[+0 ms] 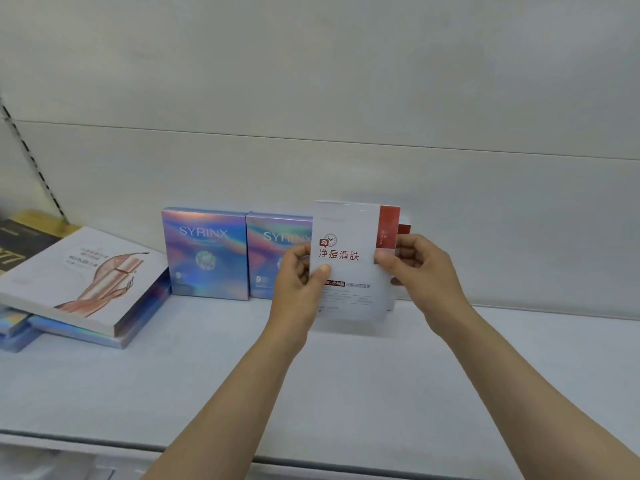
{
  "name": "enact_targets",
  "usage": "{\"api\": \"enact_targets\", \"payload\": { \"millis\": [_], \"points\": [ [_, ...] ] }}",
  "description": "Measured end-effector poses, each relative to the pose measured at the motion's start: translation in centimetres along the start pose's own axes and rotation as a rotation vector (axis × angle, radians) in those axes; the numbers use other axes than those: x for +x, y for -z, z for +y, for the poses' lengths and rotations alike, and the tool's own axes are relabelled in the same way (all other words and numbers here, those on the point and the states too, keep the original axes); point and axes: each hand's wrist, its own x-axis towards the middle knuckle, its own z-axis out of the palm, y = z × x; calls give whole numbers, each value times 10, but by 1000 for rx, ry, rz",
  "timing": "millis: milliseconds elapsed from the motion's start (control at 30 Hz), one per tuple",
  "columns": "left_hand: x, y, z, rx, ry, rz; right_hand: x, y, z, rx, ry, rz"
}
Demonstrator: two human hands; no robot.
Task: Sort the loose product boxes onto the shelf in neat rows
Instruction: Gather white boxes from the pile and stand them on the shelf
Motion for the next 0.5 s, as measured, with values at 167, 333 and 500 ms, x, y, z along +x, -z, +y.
{"api": "enact_targets", "payload": {
  "millis": [167,333,500],
  "points": [
    [20,19,-4,535,-345,56,2,15,16,49,-85,62],
    [59,52,-8,1062,-604,200,5,14,40,-79,-137,166],
    [74,59,-21,1139,-664,117,6,5,41,-180,-116,278]
  ]
}}
